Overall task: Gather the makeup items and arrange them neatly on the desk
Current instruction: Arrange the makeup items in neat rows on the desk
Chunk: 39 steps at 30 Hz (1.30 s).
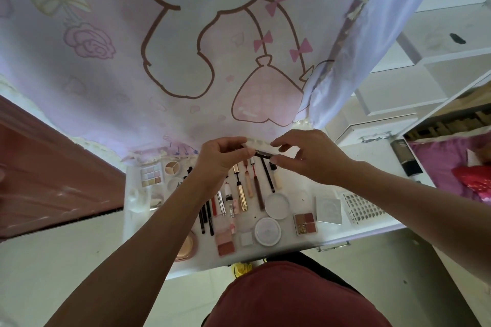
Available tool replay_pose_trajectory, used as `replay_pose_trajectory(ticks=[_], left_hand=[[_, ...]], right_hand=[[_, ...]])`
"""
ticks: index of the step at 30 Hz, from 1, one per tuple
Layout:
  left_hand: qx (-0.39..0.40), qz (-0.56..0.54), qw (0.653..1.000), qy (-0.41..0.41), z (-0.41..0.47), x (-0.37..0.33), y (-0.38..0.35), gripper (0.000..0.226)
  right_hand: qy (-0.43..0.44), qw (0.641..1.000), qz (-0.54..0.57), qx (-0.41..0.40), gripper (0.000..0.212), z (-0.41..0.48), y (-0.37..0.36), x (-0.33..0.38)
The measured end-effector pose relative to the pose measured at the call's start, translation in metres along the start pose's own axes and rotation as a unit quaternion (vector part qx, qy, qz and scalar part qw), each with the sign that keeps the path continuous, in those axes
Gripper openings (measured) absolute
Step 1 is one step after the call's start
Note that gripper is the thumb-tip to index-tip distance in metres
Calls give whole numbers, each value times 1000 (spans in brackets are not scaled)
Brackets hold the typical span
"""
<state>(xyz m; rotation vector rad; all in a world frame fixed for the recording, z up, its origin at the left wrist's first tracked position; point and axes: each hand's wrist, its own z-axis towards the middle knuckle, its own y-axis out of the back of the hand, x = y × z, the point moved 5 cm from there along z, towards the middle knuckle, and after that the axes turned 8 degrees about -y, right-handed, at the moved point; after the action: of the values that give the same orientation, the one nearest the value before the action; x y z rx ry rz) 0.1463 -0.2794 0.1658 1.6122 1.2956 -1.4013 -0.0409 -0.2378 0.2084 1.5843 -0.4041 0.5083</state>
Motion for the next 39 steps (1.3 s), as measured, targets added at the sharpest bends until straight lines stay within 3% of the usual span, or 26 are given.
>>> replay_pose_trajectory(ticks=[2,5,11,21,26,31,39], left_hand=[[17,-22,1000,0,-1,-1,2,35],[42,-33,999,-3,-3,-3,0,35],[65,-39,997,-4,-4,-2,-11,41],[70,-44,996,22,1,12,-33,40],[44,-56,996,52,10,30,-44,43],[17,-22,996,87,19,55,-63,48],[-80,73,980,168,30,118,-90,36]], right_hand=[[-98,988,101,67,44,0,0,-11],[-180,933,290,118,33,-6,-5,-21],[-202,897,380,101,34,-14,-6,-30],[-202,900,373,97,24,-26,1,-54],[-193,923,331,45,13,-13,-1,-82],[-208,920,333,20,14,5,-1,-115],[-259,922,278,81,11,31,-40,-182]])
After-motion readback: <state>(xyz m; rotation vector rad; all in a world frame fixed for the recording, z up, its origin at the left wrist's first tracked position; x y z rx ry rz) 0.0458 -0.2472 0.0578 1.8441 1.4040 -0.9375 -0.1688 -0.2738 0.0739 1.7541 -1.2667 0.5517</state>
